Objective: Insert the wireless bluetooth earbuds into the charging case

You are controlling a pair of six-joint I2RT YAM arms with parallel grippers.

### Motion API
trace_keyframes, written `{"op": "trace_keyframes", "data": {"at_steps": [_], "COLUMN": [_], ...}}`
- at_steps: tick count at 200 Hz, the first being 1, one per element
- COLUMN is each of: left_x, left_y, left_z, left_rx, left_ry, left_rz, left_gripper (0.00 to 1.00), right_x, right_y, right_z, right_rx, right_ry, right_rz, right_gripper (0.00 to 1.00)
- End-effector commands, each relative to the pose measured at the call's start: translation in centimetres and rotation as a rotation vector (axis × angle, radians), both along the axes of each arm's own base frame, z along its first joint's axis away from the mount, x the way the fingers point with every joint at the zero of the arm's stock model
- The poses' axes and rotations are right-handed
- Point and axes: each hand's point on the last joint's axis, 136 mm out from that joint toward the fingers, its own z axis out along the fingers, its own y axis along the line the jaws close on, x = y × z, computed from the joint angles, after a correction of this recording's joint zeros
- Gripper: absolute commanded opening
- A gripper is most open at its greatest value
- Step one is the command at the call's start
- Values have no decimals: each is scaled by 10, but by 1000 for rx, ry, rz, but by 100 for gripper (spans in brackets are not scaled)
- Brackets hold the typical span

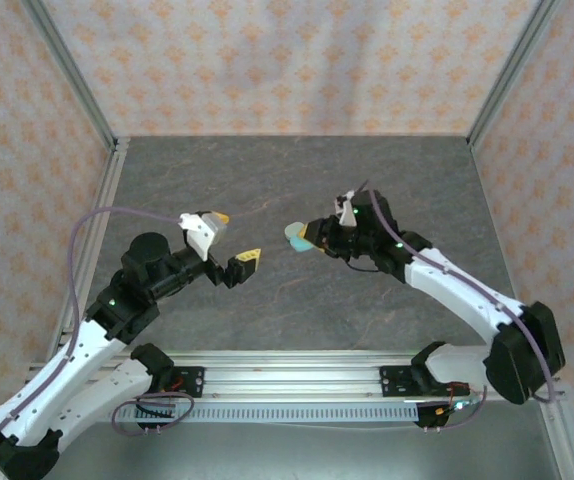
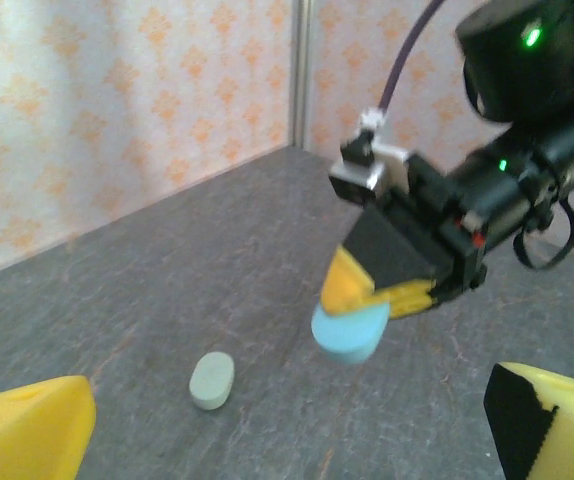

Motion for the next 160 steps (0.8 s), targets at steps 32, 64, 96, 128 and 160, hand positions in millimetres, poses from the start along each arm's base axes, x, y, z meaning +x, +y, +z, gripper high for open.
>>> {"op": "trace_keyframes", "data": {"at_steps": [32, 64, 96, 128, 160], "left_x": [-1, -1, -1, 3, 14], "left_y": [22, 28, 36, 48, 66], "left_z": [-34, -45, -52, -57, -59], "left_rx": [55, 76, 85, 100, 130], "left_ry": [54, 66, 67, 68, 72], "left_rz": [107, 132, 174, 244, 363], "left_gripper": [100, 100, 100, 100, 100], "right_x": [16, 18, 17, 14, 16], "right_y": [14, 23, 25, 15, -12], "right_z": [-98, -140, -163, -163, -142], "right_rx": [-113, -118, -126, -181, -296], "right_ry": [69, 131, 172, 170, 95], "right_rz": [74, 108, 112, 100, 49], "right_gripper": [16, 16, 22, 46, 65]}}
